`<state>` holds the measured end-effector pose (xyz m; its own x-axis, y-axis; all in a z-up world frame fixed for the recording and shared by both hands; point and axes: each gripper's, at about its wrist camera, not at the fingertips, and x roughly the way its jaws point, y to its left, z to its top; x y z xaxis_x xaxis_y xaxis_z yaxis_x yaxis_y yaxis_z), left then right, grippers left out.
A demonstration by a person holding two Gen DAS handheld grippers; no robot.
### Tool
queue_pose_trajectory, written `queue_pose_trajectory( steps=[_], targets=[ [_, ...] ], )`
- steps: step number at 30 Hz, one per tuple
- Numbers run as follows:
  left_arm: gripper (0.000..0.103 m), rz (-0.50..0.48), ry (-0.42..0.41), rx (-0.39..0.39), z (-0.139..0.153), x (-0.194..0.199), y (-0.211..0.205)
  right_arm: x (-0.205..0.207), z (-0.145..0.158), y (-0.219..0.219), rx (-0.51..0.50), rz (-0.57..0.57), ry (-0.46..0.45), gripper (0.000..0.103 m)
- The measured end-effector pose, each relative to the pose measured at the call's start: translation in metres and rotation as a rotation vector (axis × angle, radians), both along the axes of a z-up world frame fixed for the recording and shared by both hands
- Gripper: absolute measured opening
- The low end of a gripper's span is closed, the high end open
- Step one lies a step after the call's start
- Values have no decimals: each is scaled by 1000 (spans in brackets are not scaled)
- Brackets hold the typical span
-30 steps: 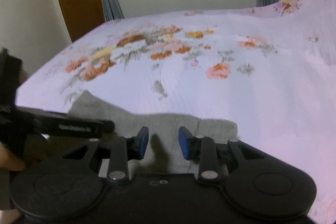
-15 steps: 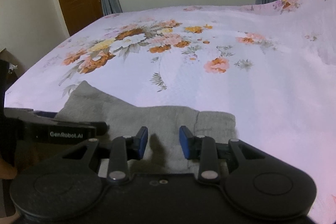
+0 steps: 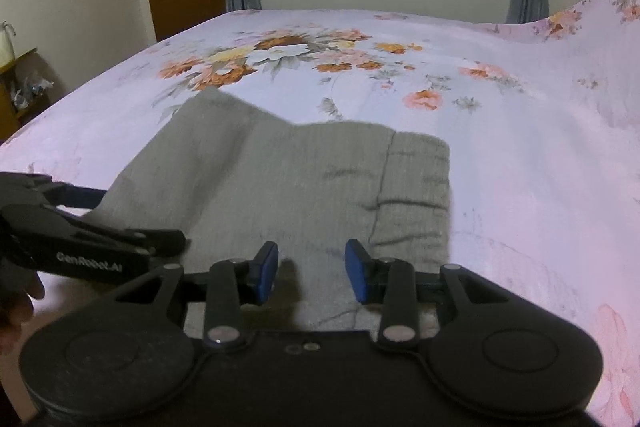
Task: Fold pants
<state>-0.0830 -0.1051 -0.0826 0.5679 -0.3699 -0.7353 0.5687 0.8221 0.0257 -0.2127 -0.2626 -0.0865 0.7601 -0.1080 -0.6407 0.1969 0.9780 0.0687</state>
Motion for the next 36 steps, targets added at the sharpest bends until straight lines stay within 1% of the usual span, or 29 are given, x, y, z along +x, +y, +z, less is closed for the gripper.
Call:
queue_pose_trajectory(
  steps=[3,5,6,7,8,12,14,17,20,24,27,32,33,34,35,36],
  targets=[
    [97,2,9,-12,7,-3,6,-7,6,2,-3,5,-4,37],
    [97,0,2,-24,15,-4,12,-13,14,-3,14,-6,-26,40],
    [97,2,-8,-29,20,-4,15,-16,18,-7,28,-18,-39,47],
    [97,10,-18,-30,23,-3,18,-18,21,-12,47,-32,-46,59],
    [97,19,-23,-34,27,0,21,-20,22,-20,72,-46,-48,64],
    [97,72,10,-56,32,19,37,-23,18,-43,158,-77,-28,66],
    [97,95,45,-68,28,29,43,-21,13,-53,204,-94,-6,74],
    [97,111,108,-106,20,40,54,-23,1,-71,326,-114,24,75],
    [97,111,190,-160,8,51,61,-26,-15,-90,459,-128,45,80],
    [97,110,293,-234,-10,66,68,-25,-34,-108,631,-111,51,81],
    [97,93,380,-304,-24,77,72,-21,-46,-117,703,-78,61,81],
    [96,21,434,-350,-37,88,71,-17,-61,-134,812,-4,49,81],
    [94,8,440,-354,-38,89,69,-16,-65,-137,836,6,39,80],
    [81,-15,453,-366,-39,90,65,-14,-66,-139,851,15,27,78],
    [80,-21,470,-376,-40,91,62,-12,-69,-139,861,21,15,77],
    [79,-20,470,-378,-40,91,58,-10,-71,-139,874,26,1,74]
  ],
)
